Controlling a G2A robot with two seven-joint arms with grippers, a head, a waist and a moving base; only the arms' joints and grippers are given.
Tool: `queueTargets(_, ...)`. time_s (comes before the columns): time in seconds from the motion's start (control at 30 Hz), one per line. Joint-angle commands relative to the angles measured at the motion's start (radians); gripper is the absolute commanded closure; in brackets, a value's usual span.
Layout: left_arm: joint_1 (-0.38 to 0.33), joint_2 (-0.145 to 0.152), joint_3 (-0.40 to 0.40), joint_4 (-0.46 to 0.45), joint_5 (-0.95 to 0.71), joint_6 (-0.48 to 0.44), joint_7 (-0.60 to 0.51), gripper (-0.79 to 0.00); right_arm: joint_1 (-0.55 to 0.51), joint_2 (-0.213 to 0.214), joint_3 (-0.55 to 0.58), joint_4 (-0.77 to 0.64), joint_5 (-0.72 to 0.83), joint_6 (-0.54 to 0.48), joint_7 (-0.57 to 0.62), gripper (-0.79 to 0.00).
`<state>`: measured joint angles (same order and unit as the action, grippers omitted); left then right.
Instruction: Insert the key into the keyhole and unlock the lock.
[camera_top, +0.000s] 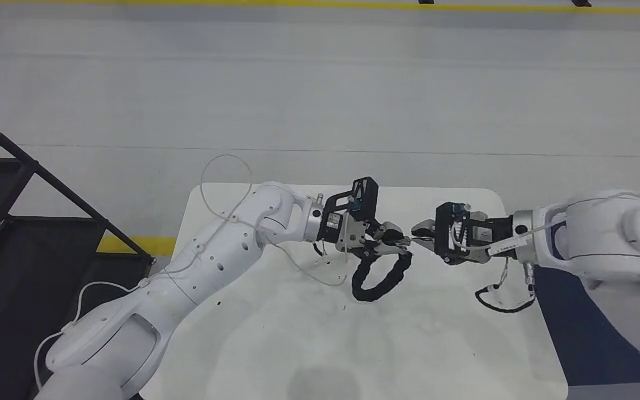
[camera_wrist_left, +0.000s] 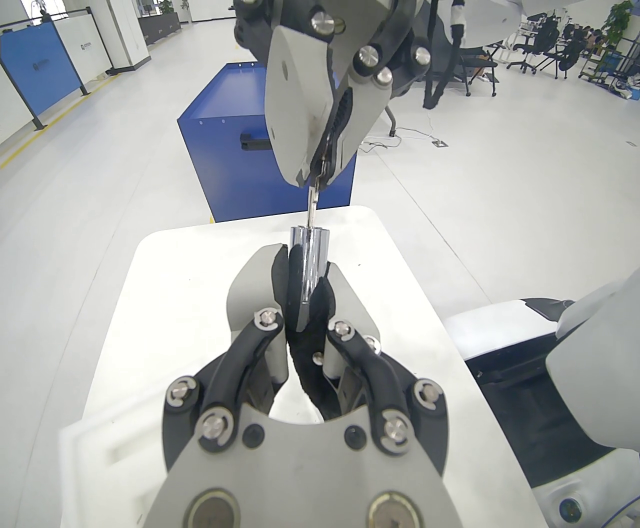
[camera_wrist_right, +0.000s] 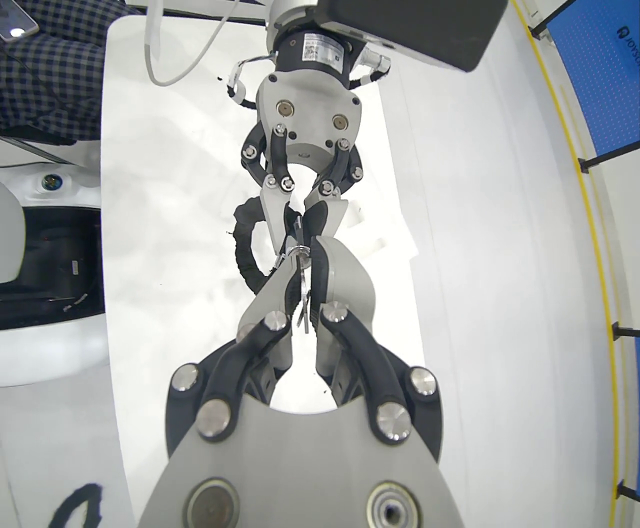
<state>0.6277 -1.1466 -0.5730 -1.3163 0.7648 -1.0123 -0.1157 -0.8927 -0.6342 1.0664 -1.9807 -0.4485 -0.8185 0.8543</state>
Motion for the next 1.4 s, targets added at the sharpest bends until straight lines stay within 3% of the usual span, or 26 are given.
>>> queueTargets(0.0,0.001,0.0,-0.003,-0.001,0.008,0.0,0.006,0.0,0.003,0.001,-0.006,0.012,0.068,0.024,0.035,0.0)
queueTargets(0.17,0.008,-0.003,-0.002,-0.01,0.029,0.0,0.022,0.0,0.015,0.0,-0.024,0.038,0.211,0.105,0.103,0.0)
queueTargets(0.63,0.018,-0.017,-0.016,-0.011,0.09,0.004,0.032,0.0,-0.006,-0.003,-0.017,0.072,0.42,0.33,0.174,0.0)
queueTargets(0.9,0.038,-0.024,-0.037,-0.032,0.139,0.025,0.049,0.0,-0.046,-0.005,0.003,0.075,0.515,0.426,0.148,-0.018)
queueTargets(0.93,0.041,-0.024,-0.04,-0.034,0.147,0.028,0.053,0.0,-0.051,-0.005,0.007,0.074,0.521,0.432,0.147,-0.274)
queueTargets(0.97,0.045,-0.025,-0.043,-0.035,0.153,0.029,0.057,0.0,-0.056,-0.004,0.015,0.072,0.522,0.435,0.138,-0.354)
queueTargets(1.0,0.048,-0.025,-0.046,-0.035,0.157,0.032,0.062,0.0,-0.062,-0.004,0.022,0.07,0.52,0.437,0.134,-0.785)
queueTargets(1.37,0.08,-0.032,-0.103,0.003,0.126,0.075,0.125,0.0,-0.2,0.021,0.164,0.064,0.388,0.298,0.028,-0.785)
